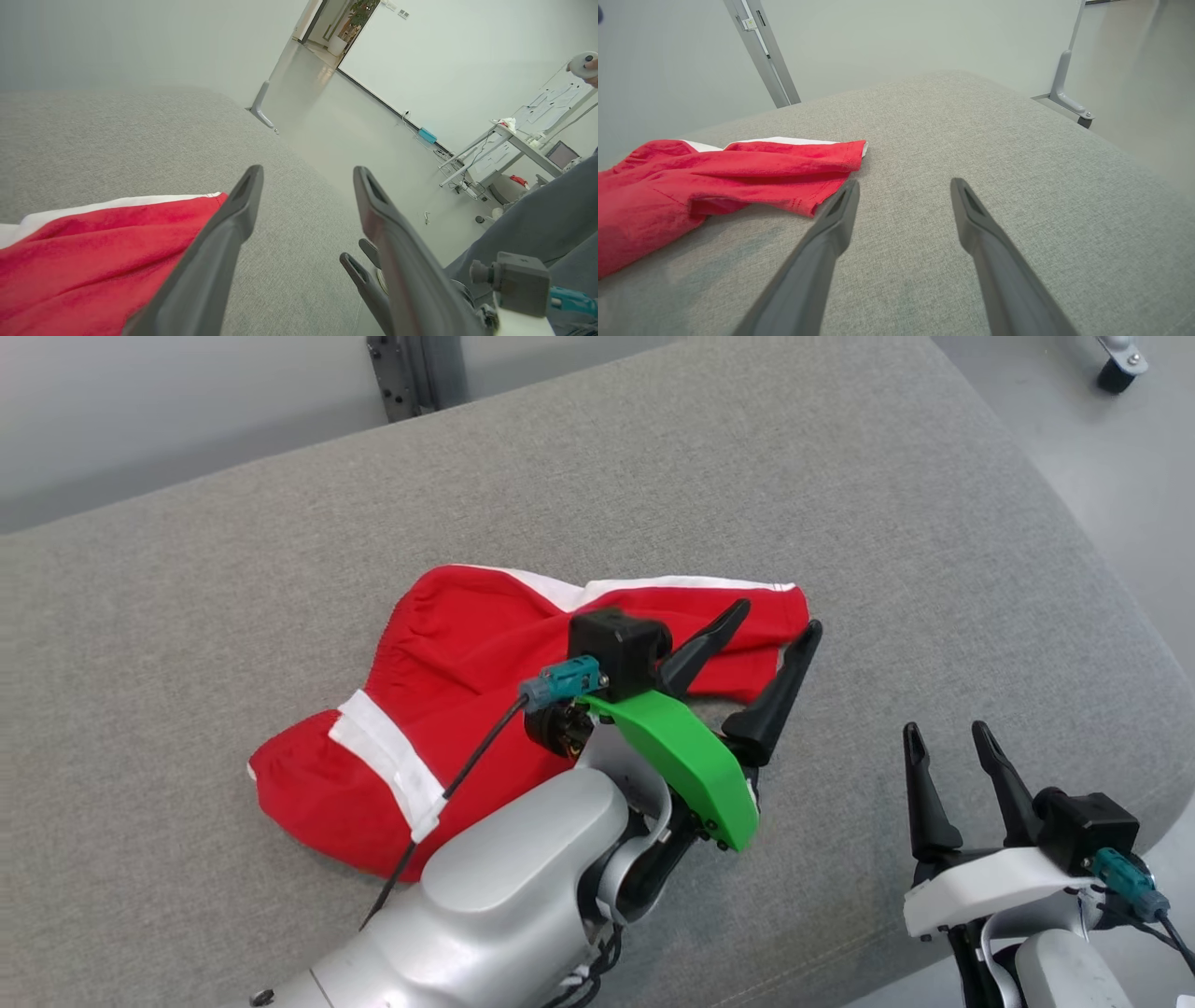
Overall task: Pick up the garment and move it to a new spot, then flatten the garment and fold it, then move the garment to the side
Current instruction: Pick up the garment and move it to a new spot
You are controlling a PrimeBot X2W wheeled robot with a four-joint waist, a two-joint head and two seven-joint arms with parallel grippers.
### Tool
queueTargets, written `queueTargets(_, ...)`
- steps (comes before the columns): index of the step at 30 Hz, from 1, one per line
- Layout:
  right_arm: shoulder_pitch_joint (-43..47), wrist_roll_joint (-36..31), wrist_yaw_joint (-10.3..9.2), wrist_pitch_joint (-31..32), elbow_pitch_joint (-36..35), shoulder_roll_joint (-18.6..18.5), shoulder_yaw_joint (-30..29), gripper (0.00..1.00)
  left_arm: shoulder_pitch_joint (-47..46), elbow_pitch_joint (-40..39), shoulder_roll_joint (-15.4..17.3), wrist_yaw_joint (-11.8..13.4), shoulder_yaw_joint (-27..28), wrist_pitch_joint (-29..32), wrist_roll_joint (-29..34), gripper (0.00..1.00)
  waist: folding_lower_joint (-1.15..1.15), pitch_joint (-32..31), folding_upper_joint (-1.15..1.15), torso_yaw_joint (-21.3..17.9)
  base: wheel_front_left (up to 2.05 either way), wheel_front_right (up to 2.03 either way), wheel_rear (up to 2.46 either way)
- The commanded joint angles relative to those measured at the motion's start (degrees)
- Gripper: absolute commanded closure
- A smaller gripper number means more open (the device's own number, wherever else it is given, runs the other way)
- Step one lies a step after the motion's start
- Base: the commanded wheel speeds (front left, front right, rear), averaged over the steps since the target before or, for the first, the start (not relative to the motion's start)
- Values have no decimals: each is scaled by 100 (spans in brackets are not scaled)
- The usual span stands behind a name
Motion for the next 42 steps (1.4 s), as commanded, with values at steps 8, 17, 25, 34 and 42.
queueTargets(8, 473, -468, -4, -18, -336, -31, -295, 0, 986, 3, 497, 705, 633, -382, 998, 0, 0, -717, 0, 625, 0, 0, 0)
queueTargets(17, 845, -671, -4, -18, -642, -242, -572, 0, 2860, -802, 1145, 1038, 2350, -376, 2718, 0, 0, -994, 0, 1163, 0, 0, 0)
queueTargets(25, 995, -726, -4, -18, -748, -260, -625, 0, 3997, -1029, 1104, 489, 3758, -377, 3728, 0, 0, -1137, 0, 1541, 0, 0, 0)
queueTargets(34, 1036, -737, -4, -19, -758, -238, -604, 0, 4845, -1073, 775, -260, 4957, -377, 4581, 0, 0, -1238, 0, 1668, 0, 0, 0)
queueTargets(42, 1085, -737, -4, -18, -750, -234, -595, 0, 5114, -1013, 438, -754, 5612, -378, 5035, 0, 0, -1275, 0, 1740, 0, 0, 0)
